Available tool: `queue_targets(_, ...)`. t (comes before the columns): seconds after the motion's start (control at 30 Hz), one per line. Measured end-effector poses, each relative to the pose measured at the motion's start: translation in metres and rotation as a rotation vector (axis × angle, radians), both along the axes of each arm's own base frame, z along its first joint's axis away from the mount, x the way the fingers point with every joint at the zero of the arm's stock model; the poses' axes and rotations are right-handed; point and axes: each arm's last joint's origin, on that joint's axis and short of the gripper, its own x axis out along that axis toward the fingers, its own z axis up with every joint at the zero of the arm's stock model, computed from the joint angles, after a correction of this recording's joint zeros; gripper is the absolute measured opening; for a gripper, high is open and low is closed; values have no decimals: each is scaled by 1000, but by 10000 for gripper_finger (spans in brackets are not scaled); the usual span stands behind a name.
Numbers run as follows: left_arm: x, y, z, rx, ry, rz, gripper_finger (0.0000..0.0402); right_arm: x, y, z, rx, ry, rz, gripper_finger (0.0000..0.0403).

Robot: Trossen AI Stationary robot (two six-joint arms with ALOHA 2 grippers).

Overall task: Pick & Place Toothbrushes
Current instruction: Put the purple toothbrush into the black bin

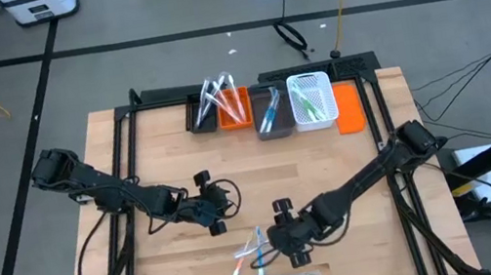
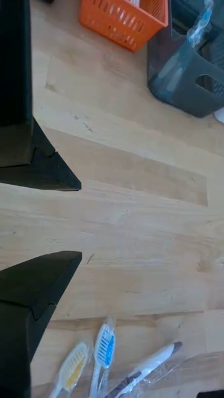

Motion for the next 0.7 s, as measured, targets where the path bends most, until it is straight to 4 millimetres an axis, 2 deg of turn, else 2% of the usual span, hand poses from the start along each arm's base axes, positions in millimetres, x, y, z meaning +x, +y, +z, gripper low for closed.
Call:
queue_targets(0.13,0,0,0,-1,0,-1,170,-5,0,-22,13,-34,5,180)
queue_targets(0.4,0,0,0,-3,-2,-1,170,-15,-6,-53,42,-89,0,180)
queue_targets(0.7,0,0,0,-3,-3,0,170,-27,-13,-76,106,-137,-42,180)
